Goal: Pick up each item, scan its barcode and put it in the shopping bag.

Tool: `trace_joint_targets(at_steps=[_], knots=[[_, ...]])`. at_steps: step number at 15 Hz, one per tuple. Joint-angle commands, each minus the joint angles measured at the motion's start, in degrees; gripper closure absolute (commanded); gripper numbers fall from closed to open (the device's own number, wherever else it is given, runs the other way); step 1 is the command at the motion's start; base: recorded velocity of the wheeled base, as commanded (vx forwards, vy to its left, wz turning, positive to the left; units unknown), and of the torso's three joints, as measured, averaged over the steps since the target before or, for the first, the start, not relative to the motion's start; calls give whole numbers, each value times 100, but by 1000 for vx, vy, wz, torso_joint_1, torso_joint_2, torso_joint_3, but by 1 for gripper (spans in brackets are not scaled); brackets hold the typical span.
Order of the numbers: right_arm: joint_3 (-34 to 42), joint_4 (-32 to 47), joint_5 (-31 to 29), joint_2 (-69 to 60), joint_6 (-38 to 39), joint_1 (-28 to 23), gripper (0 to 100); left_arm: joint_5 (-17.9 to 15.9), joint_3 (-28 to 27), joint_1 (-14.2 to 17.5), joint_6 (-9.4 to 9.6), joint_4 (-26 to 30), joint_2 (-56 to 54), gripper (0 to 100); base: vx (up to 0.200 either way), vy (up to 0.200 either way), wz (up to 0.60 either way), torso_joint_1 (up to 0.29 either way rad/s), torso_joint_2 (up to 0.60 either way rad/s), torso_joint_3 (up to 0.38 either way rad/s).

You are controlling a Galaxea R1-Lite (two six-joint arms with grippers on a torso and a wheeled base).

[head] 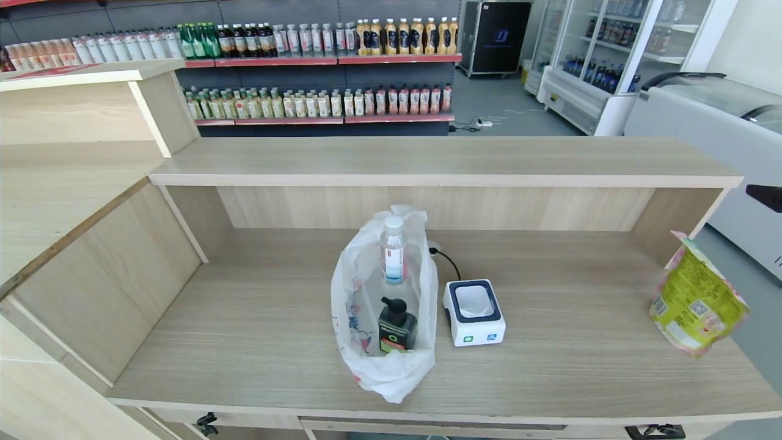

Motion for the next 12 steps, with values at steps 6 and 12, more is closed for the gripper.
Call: trace_joint_targets(at_steps=[6,12], knots=[[52,1128,226,1046,-126,-792,0,1,0,-5,-1,0,6,0,0,0,0,0,0,0],[-361,1233,235,1512,-82,-695,0,1,0,-5,-1,0,6,0,0,0,0,0,0,0]])
